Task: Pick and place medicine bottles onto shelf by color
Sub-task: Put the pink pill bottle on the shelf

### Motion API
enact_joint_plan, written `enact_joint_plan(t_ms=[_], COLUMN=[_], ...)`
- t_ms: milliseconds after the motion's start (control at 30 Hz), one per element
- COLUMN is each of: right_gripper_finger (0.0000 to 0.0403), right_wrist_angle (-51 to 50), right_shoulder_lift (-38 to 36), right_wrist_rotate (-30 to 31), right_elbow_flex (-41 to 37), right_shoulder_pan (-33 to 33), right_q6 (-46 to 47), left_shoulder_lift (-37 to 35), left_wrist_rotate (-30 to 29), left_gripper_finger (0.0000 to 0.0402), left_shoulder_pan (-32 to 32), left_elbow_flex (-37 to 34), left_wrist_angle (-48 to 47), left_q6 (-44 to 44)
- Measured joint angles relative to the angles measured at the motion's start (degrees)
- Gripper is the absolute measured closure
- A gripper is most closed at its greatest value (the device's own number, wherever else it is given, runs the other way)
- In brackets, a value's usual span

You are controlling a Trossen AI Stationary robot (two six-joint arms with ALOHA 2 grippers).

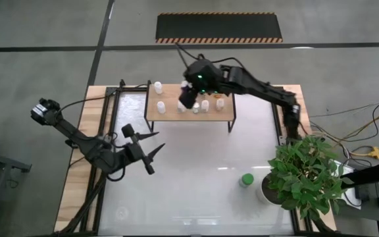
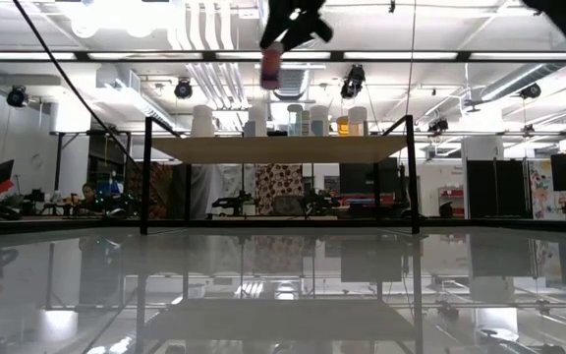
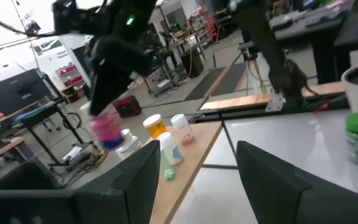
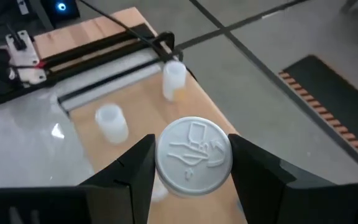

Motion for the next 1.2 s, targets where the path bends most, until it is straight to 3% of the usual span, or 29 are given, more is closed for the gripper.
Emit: enact_joint_plan(t_ms=[100,400,933,1200], right_gripper_finger=[0.0232,0.0232,0.0231,0.0184], right_wrist_angle=[0.97,12.80,14.93,14.92], right_shoulder_lift=[4.89,10.98,17.40,17.40], right_wrist_rotate=[-0.76,-3.34,-4.14,-4.12], right_elbow_flex=[5.03,3.67,3.60,3.60], right_shoulder_pan=[-0.76,-4.44,-5.76,-5.80], right_q6=[-1.82,-7.08,-9.24,-8.43], left_shoulder_lift=[-1.46,-2.51,-2.48,-2.48], left_wrist_rotate=[0.01,0.07,0.09,0.09], left_gripper_finger=[0.0207,0.0207,0.0207,0.0207], left_shoulder_pan=[-0.28,-1.60,-1.70,-1.70], left_elbow_flex=[-1.29,-2.20,-2.20,-2.20], left_wrist_angle=[1.63,1.73,1.58,1.58], left_q6=[0.27,0.17,0.40,0.40])
